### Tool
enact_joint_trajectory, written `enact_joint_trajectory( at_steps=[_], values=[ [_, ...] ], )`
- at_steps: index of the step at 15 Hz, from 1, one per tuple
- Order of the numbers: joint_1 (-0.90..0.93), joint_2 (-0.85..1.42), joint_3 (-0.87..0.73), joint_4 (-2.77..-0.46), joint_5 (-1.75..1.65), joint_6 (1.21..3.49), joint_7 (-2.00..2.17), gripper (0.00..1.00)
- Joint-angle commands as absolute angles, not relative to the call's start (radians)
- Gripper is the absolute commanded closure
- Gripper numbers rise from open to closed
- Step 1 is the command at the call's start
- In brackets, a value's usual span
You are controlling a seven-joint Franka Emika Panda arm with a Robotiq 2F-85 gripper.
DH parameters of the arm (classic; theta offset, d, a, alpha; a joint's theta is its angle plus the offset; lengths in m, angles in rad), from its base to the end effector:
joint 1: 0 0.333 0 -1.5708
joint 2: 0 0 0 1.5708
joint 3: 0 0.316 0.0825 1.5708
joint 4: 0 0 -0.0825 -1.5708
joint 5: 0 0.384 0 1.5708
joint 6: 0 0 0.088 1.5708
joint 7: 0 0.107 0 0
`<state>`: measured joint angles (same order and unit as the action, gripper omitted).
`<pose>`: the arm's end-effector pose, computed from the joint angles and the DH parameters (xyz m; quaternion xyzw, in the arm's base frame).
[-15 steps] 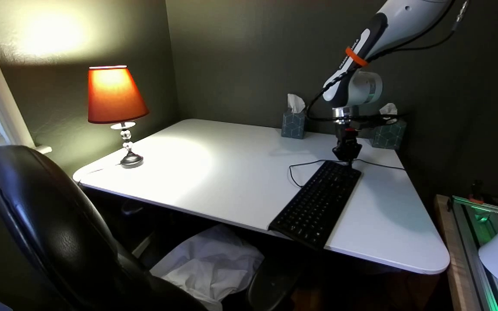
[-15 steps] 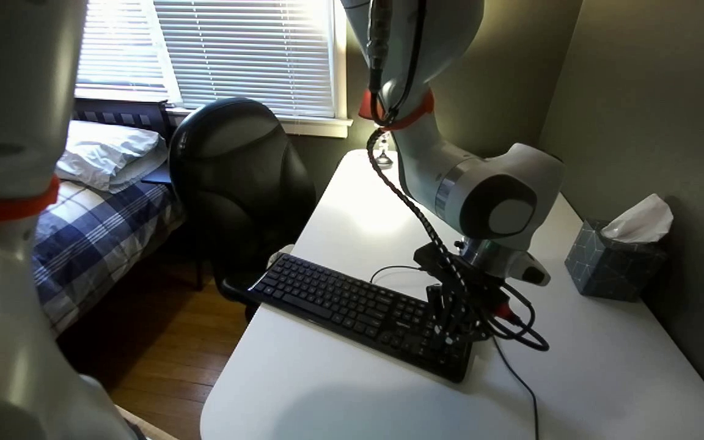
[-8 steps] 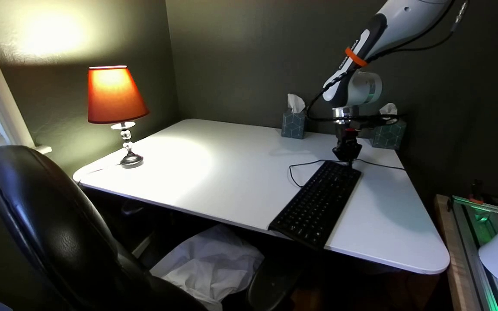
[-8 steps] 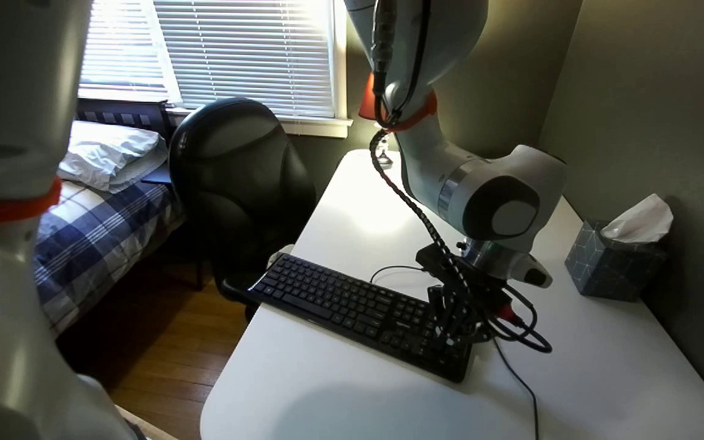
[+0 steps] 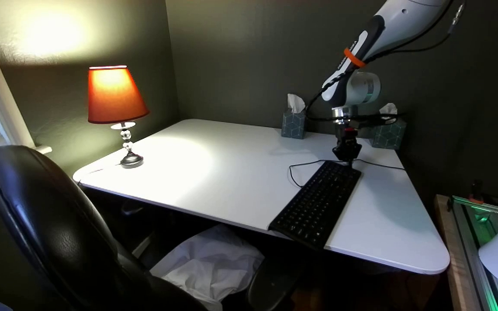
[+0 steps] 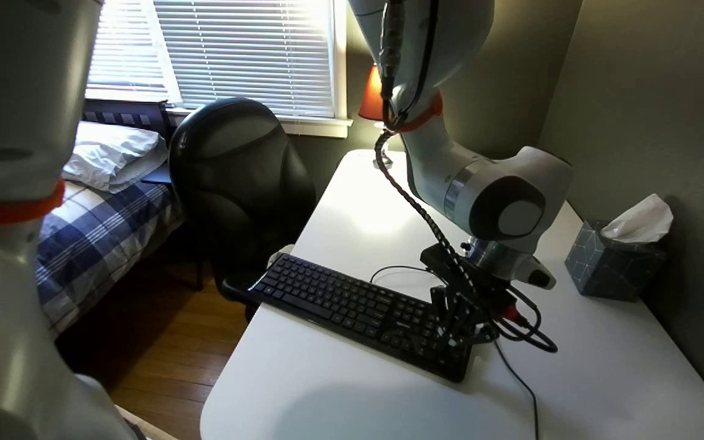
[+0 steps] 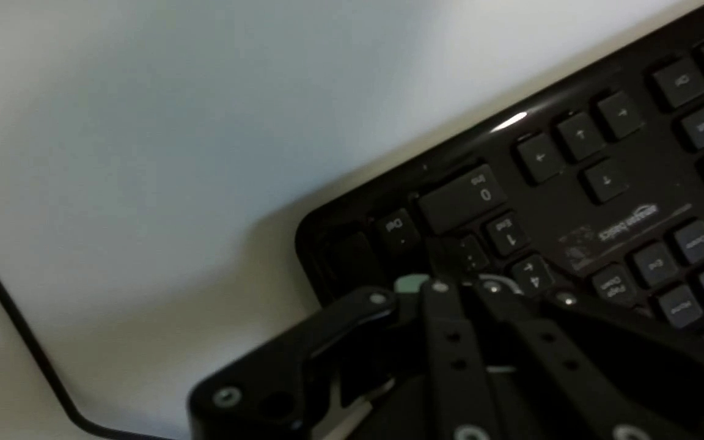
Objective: Press a button on the right side of the computer keyboard
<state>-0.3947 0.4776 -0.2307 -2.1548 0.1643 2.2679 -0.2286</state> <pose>0.4242 -0.3081 0.1557 -0.9523 0.2524 0.1568 0.0700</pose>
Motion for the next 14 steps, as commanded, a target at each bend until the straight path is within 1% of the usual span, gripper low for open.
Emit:
enact_joint_trajectory(
  at_steps=[1, 14],
  values=[
    [-0.417, 0.504, -0.219, -2.122, 0.171, 2.233, -0.248, 1.00],
    [-0.424, 0.511, -0.215, -2.103, 0.170, 2.204, -0.261, 1.00]
  ],
)
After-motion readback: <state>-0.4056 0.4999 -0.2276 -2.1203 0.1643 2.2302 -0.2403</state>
